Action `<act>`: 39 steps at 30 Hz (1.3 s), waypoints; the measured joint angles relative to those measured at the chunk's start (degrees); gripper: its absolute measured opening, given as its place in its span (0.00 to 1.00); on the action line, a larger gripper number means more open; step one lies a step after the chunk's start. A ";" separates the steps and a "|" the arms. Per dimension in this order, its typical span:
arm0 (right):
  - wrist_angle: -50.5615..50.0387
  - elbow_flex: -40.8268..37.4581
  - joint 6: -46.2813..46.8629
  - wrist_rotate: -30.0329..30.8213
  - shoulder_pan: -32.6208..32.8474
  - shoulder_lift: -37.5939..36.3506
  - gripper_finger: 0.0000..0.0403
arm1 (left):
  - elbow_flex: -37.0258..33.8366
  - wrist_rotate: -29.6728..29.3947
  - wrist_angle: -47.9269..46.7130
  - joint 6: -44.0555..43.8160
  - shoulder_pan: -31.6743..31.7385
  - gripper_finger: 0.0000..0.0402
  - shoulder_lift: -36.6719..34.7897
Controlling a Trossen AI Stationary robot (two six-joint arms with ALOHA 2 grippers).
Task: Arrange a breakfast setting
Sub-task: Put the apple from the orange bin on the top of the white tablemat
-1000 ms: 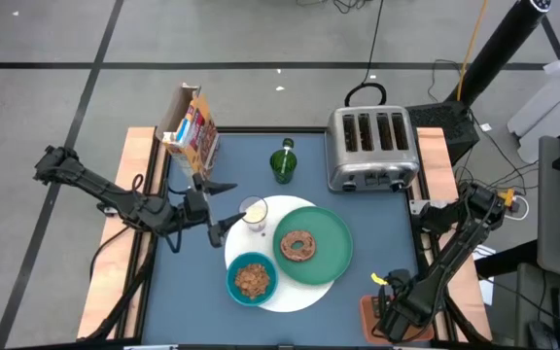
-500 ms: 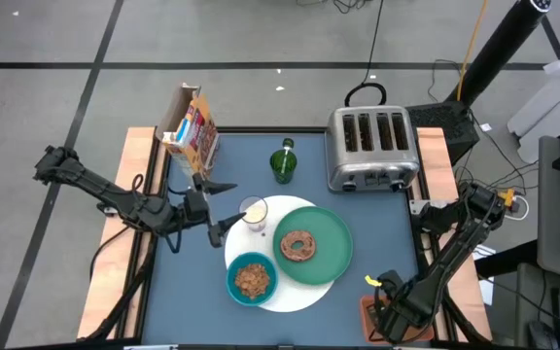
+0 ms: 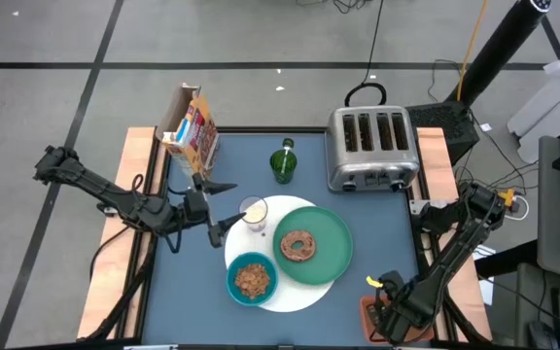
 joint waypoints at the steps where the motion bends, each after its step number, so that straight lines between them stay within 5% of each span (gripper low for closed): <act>1: 0.05 0.00 0.06 0.00 0.00 0.00 0.78 | 0.00 0.00 0.00 0.00 0.00 0.93 0.01; 23: 0.82 0.00 -5.98 -0.13 0.00 -0.09 0.78 | 0.00 -0.01 0.00 0.02 0.00 0.93 0.02; 39: 2.16 -0.02 7.52 0.04 0.86 -4.99 0.78 | 0.00 0.00 -0.02 0.09 0.00 0.93 0.00</act>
